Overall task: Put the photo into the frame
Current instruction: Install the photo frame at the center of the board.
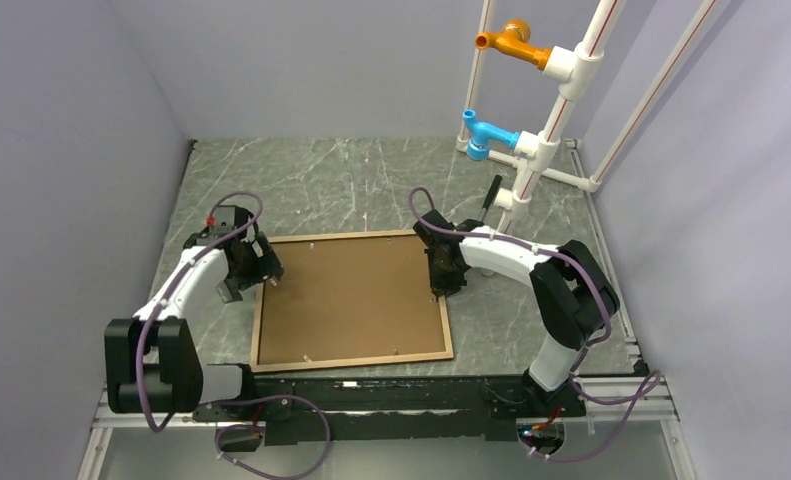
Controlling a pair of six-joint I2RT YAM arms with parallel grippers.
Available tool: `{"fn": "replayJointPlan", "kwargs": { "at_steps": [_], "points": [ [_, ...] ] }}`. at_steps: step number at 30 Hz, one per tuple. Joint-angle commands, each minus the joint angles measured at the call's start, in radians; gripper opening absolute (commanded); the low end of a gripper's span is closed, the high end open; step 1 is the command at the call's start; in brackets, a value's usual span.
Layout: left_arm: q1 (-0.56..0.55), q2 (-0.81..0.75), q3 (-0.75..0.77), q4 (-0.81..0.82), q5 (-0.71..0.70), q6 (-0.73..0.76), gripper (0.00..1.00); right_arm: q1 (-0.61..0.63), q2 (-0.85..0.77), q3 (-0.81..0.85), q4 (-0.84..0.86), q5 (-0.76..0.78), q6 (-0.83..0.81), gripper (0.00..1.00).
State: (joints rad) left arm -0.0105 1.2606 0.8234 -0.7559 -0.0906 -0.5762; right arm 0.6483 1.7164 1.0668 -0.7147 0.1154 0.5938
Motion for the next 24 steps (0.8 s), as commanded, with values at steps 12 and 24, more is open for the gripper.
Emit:
{"fn": "replayJointPlan", "kwargs": {
  "at_steps": [12,24],
  "points": [
    [0.007,0.251,0.086,0.145,0.040,0.040,0.83,-0.016,-0.020,0.007,-0.057,0.060,-0.032,0.42],
    [0.007,0.313,0.084,0.141,-0.001,0.061,0.55,-0.017,-0.018,0.007,-0.047,0.043,-0.025,0.42]
  ]
}}
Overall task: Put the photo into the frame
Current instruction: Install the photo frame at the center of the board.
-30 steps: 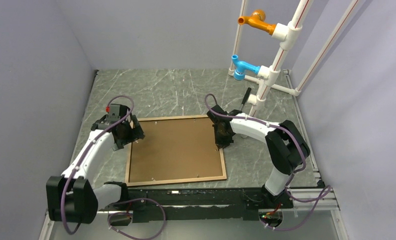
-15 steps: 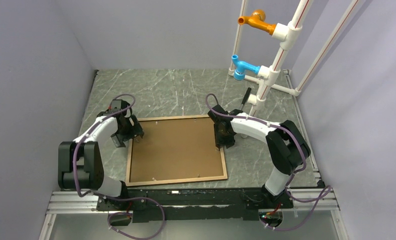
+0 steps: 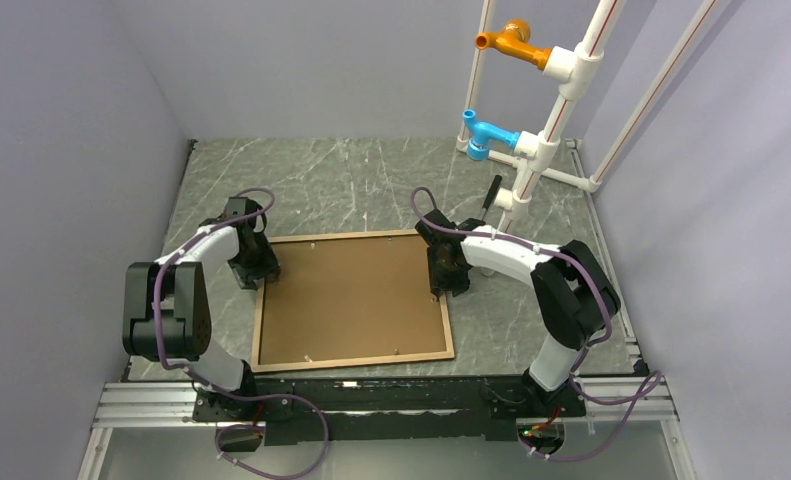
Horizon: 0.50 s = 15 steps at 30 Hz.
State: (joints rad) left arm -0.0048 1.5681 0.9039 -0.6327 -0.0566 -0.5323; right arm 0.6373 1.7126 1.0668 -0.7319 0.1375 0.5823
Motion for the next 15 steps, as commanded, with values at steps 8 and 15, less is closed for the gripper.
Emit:
{"fn": "replayJointPlan", "kwargs": {
  "at_steps": [8,15],
  "points": [
    [0.002,0.013,-0.011,0.022,-0.033,0.020,0.00,-0.004,-0.018,0.015,-0.035,0.021,-0.013,0.42],
    [0.002,-0.024,0.008,0.011,-0.021,0.035,0.02,-0.006,-0.023,0.012,-0.038,0.002,-0.009,0.42]
  ]
}}
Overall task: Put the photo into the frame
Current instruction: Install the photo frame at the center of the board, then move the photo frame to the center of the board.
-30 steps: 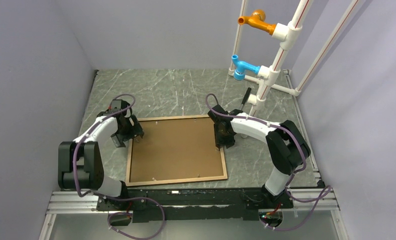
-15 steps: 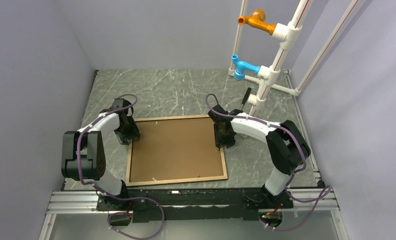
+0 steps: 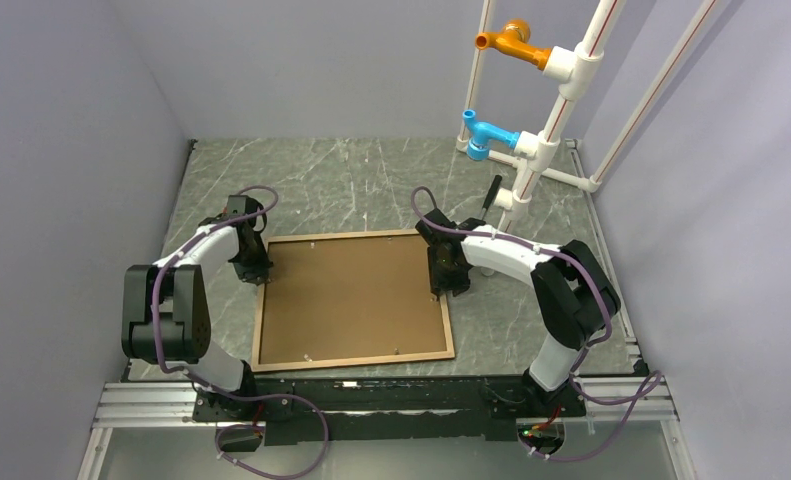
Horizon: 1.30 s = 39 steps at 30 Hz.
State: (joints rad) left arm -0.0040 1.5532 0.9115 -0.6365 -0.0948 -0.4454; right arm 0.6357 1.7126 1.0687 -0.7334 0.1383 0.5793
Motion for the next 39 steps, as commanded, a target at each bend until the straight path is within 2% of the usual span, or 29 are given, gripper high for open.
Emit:
{"fn": "replayJointPlan", "kwargs": {
  "at_steps": [1,2,3,5,6,8,10,13,18,21,27,32,39],
  "points": [
    [0.001,-0.026,0.007,0.008,0.020,-0.052,0.08,-0.005,-0.027,0.006,-0.035,-0.003,-0.005,0.43],
    [0.001,-0.044,0.013,-0.001,0.023,-0.048,0.15,-0.005,-0.031,-0.003,-0.033,-0.011,-0.002,0.43],
    [0.001,-0.065,0.023,-0.012,0.023,-0.047,0.27,-0.004,-0.038,-0.011,-0.031,-0.018,0.000,0.43],
    [0.001,-0.111,0.039,-0.036,0.033,-0.042,0.56,-0.004,-0.054,-0.030,-0.024,-0.032,0.008,0.53],
    [0.001,-0.131,0.045,-0.050,0.036,-0.041,0.66,-0.004,-0.064,-0.041,-0.021,-0.037,0.012,0.57],
    [0.001,-0.177,0.044,-0.083,0.049,-0.045,0.80,-0.004,-0.087,-0.067,-0.017,-0.048,0.019,0.65],
    [0.001,-0.215,0.021,-0.093,0.080,-0.050,0.87,-0.004,-0.111,-0.089,-0.013,-0.060,0.028,0.72],
    [0.001,-0.263,-0.048,-0.107,0.116,-0.061,0.90,-0.003,-0.154,-0.133,0.002,-0.090,0.041,0.77],
    [0.001,-0.292,-0.162,-0.081,0.174,-0.106,0.90,-0.002,-0.241,-0.231,0.039,-0.165,0.075,0.79],
    [0.001,-0.260,-0.194,-0.044,0.184,-0.116,0.90,-0.001,-0.276,-0.277,0.066,-0.217,0.092,0.79],
    [0.001,-0.138,-0.167,0.017,0.224,-0.106,0.88,0.006,-0.284,-0.322,0.155,-0.298,0.125,0.79],
    [0.001,-0.097,-0.113,0.023,0.241,-0.089,0.87,0.006,-0.208,-0.263,0.221,-0.343,0.122,0.76],
    [0.001,-0.028,0.005,0.027,0.283,-0.075,0.86,0.004,-0.024,-0.012,0.204,-0.344,0.075,0.75]
  ]
}}
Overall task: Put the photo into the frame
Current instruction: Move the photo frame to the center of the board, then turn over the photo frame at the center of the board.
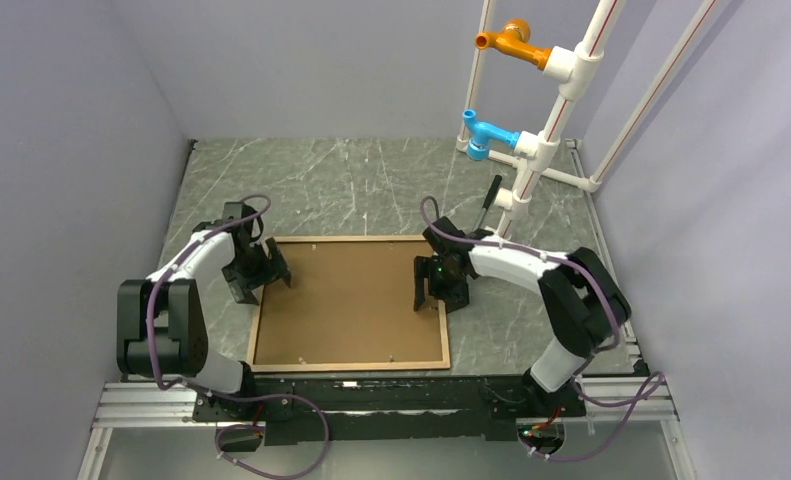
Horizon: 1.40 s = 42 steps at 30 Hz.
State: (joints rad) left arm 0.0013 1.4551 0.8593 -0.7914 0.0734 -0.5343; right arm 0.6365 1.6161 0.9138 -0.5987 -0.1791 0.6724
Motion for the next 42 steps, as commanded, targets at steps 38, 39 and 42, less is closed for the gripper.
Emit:
{"fn": "replayJointPlan", "kwargs": {
  "at_steps": [38,39,42],
  "points": [
    [-0.278,-0.724,-0.053,0.141,0.188,0.215,0.99,0.138,-0.033,-0.078,0.013,0.074,0.047,0.52],
    [-0.294,-0.726,-0.052,0.142,0.189,0.223,0.99,0.138,-0.019,-0.070,0.019,0.071,0.044,0.47],
    [-0.342,-0.719,-0.043,0.142,0.181,0.250,0.99,0.137,0.025,-0.026,0.020,0.063,0.032,0.21]
  ]
}}
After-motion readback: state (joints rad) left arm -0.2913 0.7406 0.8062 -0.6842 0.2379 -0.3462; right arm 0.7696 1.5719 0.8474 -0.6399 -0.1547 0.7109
